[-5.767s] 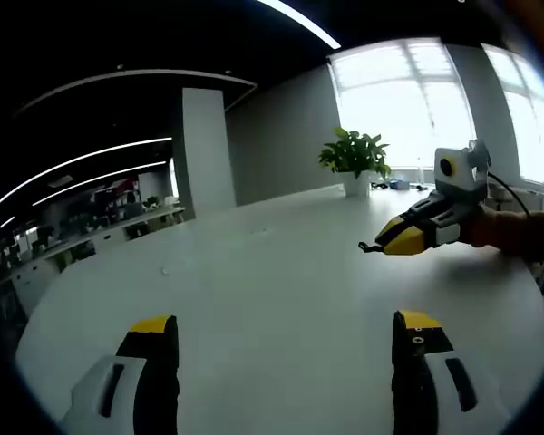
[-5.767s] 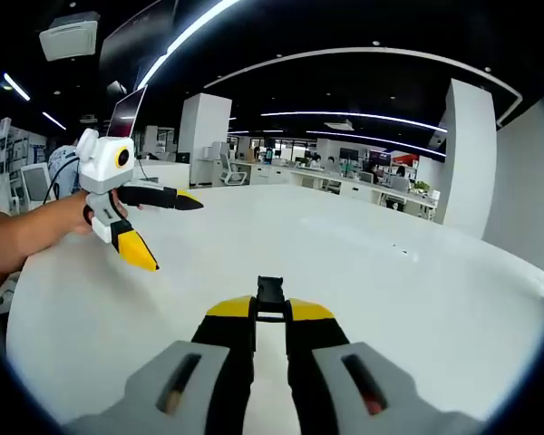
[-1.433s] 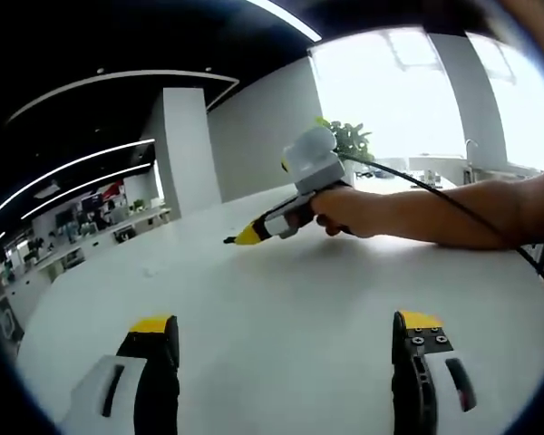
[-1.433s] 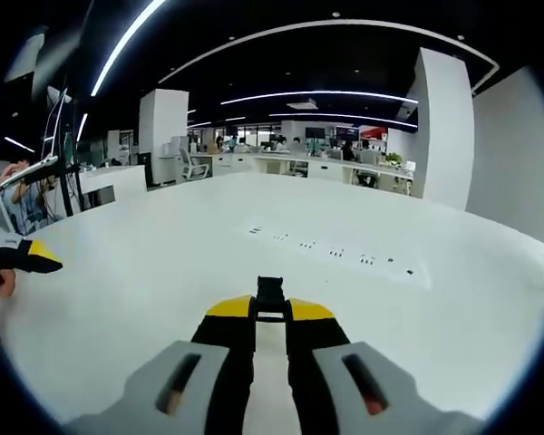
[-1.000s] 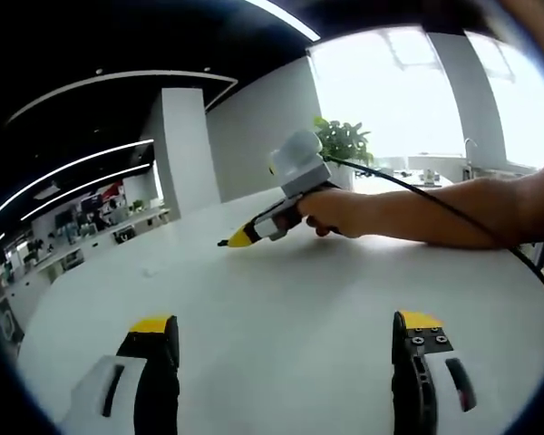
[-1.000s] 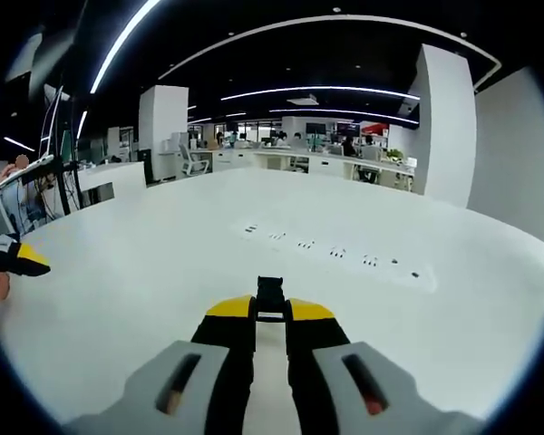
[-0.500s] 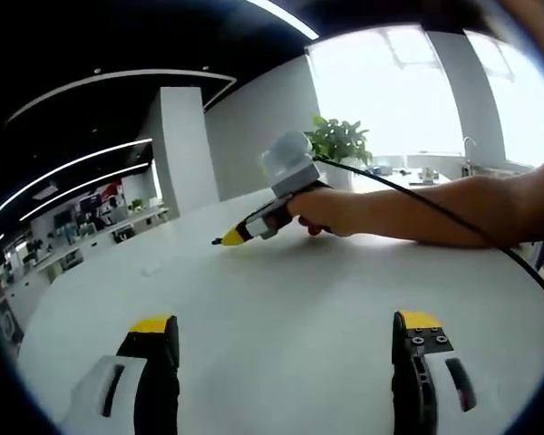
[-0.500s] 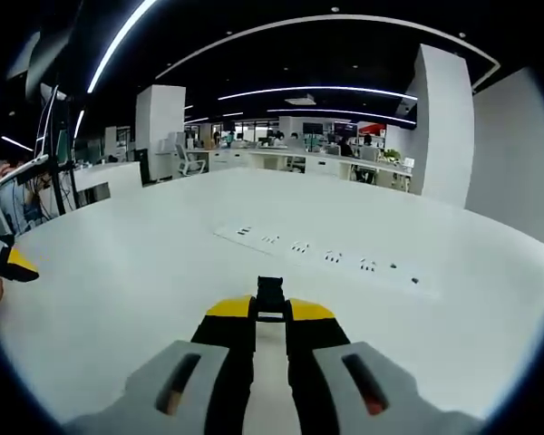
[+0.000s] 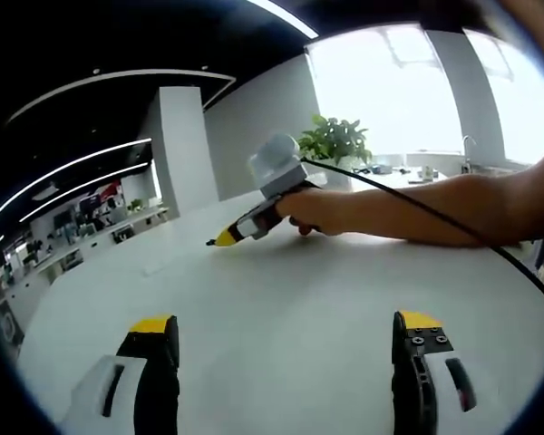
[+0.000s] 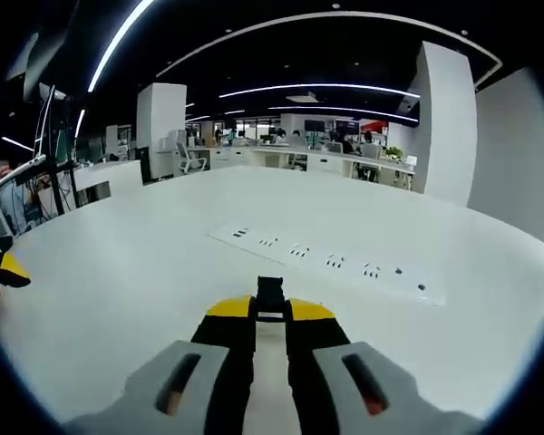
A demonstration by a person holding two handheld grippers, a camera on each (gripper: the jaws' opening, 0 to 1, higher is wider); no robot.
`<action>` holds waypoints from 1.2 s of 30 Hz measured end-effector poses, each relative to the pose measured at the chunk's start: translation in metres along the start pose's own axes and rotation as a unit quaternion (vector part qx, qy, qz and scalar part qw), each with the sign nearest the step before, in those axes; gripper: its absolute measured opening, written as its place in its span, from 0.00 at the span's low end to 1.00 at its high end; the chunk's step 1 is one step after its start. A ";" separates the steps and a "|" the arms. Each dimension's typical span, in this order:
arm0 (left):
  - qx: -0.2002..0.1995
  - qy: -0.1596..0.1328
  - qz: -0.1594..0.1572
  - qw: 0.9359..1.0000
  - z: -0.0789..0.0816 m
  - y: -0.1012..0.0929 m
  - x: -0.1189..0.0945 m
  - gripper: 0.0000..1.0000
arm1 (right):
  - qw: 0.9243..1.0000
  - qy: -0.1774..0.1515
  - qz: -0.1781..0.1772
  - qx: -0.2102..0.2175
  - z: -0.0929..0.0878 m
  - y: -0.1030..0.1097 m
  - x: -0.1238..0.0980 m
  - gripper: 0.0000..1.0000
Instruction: Snap the two parts of the plastic buckle together until the buckle closes and remains connected.
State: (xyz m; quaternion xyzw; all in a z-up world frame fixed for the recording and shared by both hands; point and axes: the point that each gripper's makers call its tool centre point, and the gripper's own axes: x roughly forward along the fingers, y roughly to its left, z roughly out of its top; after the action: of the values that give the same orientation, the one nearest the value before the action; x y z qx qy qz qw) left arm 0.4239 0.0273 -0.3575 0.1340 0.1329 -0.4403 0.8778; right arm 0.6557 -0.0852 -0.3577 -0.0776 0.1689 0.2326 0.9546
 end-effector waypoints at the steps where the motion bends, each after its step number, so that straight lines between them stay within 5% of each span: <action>1: 0.001 0.000 0.000 1.000 0.000 0.000 0.000 1.00 | 1.000 0.001 0.002 0.001 -0.001 0.001 -0.001 0.11; 36: 0.008 0.004 -0.003 1.000 0.000 -0.004 0.003 1.00 | 0.999 0.024 0.001 -0.023 -0.010 0.003 0.002 0.11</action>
State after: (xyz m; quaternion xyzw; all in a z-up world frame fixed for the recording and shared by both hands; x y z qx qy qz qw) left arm 0.4222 0.0232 -0.3590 0.1427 0.1337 -0.4435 0.8747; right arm 0.6524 -0.0839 -0.3682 -0.1053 0.1864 0.2356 0.9480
